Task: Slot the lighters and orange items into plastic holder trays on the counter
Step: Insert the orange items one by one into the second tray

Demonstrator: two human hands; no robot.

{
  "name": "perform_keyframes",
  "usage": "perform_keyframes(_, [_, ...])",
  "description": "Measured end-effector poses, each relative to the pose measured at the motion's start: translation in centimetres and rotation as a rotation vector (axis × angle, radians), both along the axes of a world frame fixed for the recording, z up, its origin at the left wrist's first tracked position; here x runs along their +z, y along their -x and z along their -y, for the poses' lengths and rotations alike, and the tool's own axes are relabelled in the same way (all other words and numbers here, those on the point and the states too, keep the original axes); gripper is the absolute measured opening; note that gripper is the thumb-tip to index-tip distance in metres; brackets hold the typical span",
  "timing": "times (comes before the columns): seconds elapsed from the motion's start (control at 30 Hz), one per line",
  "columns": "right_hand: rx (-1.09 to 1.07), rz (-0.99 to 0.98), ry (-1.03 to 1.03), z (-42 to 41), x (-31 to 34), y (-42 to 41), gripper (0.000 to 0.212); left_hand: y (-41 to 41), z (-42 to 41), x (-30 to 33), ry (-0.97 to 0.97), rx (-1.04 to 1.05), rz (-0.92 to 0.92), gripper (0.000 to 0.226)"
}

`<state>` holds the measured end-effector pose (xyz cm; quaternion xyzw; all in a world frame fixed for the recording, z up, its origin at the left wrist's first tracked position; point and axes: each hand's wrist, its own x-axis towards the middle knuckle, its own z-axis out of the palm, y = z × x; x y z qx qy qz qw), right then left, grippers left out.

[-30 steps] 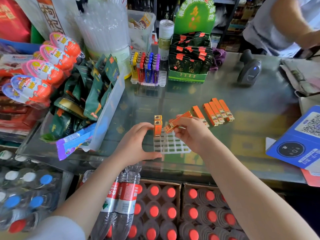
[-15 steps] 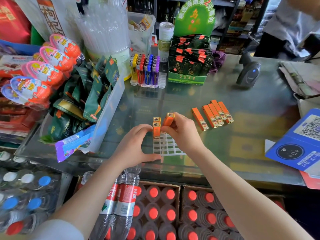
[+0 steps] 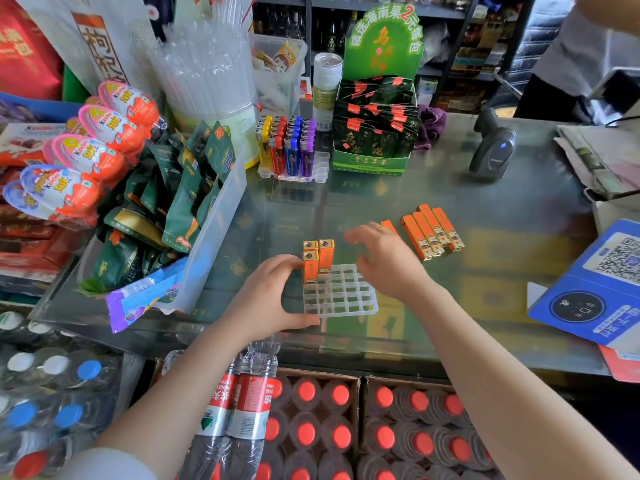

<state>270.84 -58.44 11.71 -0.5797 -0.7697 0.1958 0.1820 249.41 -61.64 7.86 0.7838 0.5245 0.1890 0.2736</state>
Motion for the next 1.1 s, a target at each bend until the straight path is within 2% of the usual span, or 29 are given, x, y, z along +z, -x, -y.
perform_keyframes(0.07, [-0.286, -0.063, -0.118, -0.1, -0.2, -1.2, 0.034, -0.1, -0.1, 0.0, -0.012, 0.006, -0.023, 0.085])
perform_keyframes(0.13, [-0.463, 0.051, -0.124, -0.5, -0.5, -1.8, 0.023, -0.2, -0.2, 0.0, -0.038, 0.019, -0.045, 0.086])
perform_keyframes(0.2, [-0.494, 0.209, -0.04, -0.9, -1.0, -1.7, 0.019, -0.4, -0.4, 0.0, -0.055, 0.025, -0.062, 0.086])
perform_keyframes(0.27, [-0.497, 0.277, 0.015, -1.1, -1.3, -1.8, 0.02, -0.4, -0.4, -0.1, -0.059, 0.032, -0.056, 0.086])
perform_keyframes(0.4, [-0.477, 0.278, 0.061, -2.0, -1.4, -1.8, 0.014, -0.4, -0.1, -0.3, -0.084, 0.049, -0.034, 0.085])
perform_keyframes(0.47, [-0.436, 0.196, 0.11, -2.5, -0.9, -2.1, 0.012, -0.4, -0.2, -0.3, -0.085, 0.054, -0.045, 0.085])
perform_keyframes(0.53, [-0.404, -0.03, 0.125, -2.6, -0.3, -2.4, 0.014, -0.4, -0.3, -0.3, -0.087, 0.052, -0.055, 0.086])
perform_keyframes(0.57, [-0.408, -0.22, 0.142, -2.4, 0.0, -2.5, 0.015, -0.4, -0.3, -0.3, -0.092, 0.05, -0.057, 0.086])
perform_keyframes(0.67, [-0.398, -1.075, 0.416, -1.0, 0.6, -1.8, 0.018, -0.5, -0.2, -0.3, -0.115, 0.044, -0.062, 0.085])
perform_keyframes(0.7, [-0.389, -1.29, 0.542, -0.4, 0.6, -1.4, 0.016, -0.5, -0.2, -0.4, -0.118, 0.044, -0.065, 0.085])
perform_keyframes(0.73, [-0.387, -1.411, 0.642, 0.1, 0.5, -0.8, 0.016, -0.5, -0.3, -0.4, -0.119, 0.045, -0.069, 0.085])
perform_keyframes(0.77, [-0.387, -1.454, 0.708, 0.5, 0.4, -0.3, 0.017, -0.5, -0.2, -0.4, -0.119, 0.046, -0.072, 0.085])
perform_keyframes(0.83, [-0.403, -1.422, 0.758, 1.2, 0.2, 0.8, 0.02, -0.5, -0.2, -0.3, -0.122, 0.045, -0.07, 0.087])
perform_keyframes(0.93, [-0.425, -1.267, 0.698, 1.6, 0.3, 1.7, 0.018, -0.5, -0.2, -0.3, -0.128, 0.039, -0.061, 0.087])
perform_keyframes(1.1, [-0.261, -0.929, 0.341, 2.4, 0.3, 2.0, 0.007, -0.4, -0.3, -0.4, -0.141, 0.037, -0.061, 0.084])
